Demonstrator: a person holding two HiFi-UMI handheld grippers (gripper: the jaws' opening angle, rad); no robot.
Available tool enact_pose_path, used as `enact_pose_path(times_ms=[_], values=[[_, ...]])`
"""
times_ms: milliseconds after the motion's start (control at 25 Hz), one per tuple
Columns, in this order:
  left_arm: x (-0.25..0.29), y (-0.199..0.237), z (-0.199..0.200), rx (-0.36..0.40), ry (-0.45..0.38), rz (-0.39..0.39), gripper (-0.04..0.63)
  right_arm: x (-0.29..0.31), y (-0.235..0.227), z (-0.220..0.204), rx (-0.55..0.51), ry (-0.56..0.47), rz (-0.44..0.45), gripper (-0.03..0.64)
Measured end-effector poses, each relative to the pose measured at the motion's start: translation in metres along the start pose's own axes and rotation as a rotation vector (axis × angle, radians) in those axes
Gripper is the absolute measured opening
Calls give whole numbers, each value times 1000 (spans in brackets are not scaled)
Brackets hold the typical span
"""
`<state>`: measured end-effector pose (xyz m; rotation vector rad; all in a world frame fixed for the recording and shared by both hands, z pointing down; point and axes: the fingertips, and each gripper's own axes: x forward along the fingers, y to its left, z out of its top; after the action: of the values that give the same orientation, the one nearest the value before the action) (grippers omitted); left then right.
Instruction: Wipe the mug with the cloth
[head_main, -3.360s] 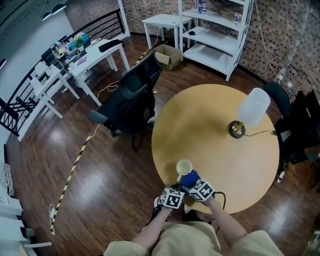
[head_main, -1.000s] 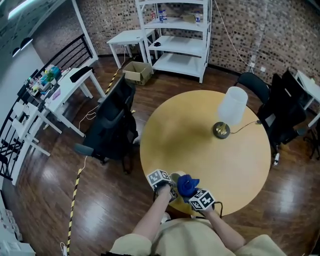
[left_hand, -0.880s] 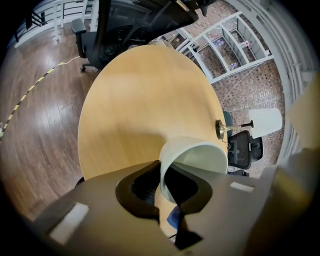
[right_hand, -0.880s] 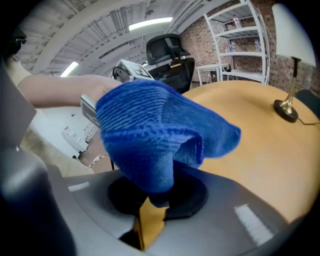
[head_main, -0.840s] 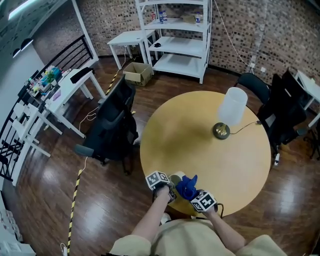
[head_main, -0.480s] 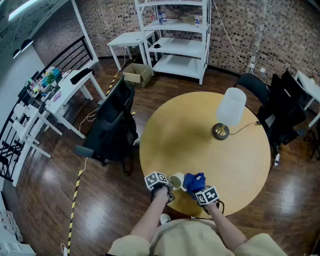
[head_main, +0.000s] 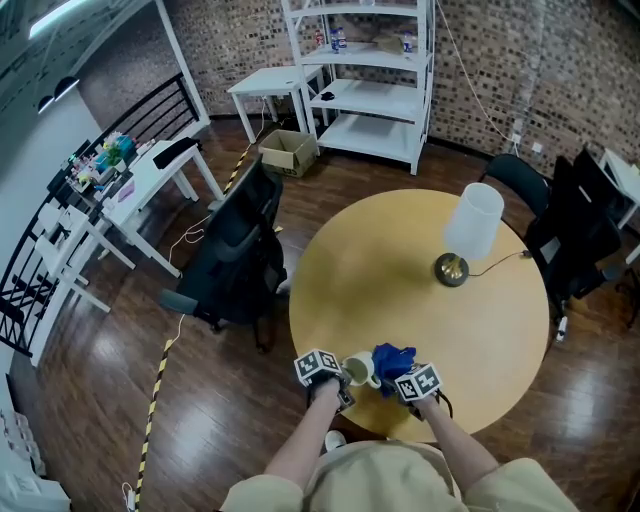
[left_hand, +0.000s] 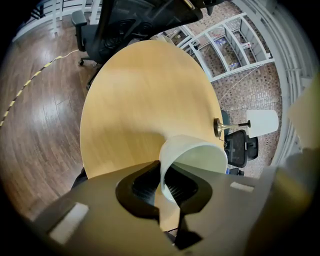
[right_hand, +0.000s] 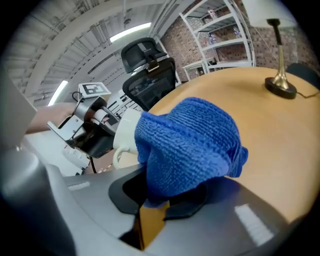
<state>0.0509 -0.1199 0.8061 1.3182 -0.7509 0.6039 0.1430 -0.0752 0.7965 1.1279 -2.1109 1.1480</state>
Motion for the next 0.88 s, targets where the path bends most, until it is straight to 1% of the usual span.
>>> enact_pose_path(times_ms=[80,120,240,320,440,560,720,800,880], values=[[-1,1,1,-12,-5,-3,25,2,1,3,-29,9,35,58],[-2,1,1,-17,-8,-2,25,2,4,4,-21,10,75,58],[-3,2,4,-17,-22,9,25,-7,20,6,25,5,251,58],[-4,4,6,-9,-32,17,25,-20,34,6,3,5,356,58],[-3,4,7,-1,-41,22,25,-39,58,1,-26,6,456,58],[-2,1,7,16,-54,32,25,-46,78,1,1,-45,486,58],[-1,-2,6,27,-63,46,25,-52,98,13,70,-146,522,58],[-1,-2,5,20,-63,44,25,-67,101,30,113,-236,528,58],[0,-6,5,22,-61,37,26,-91,93,53,148,-349,497,58]])
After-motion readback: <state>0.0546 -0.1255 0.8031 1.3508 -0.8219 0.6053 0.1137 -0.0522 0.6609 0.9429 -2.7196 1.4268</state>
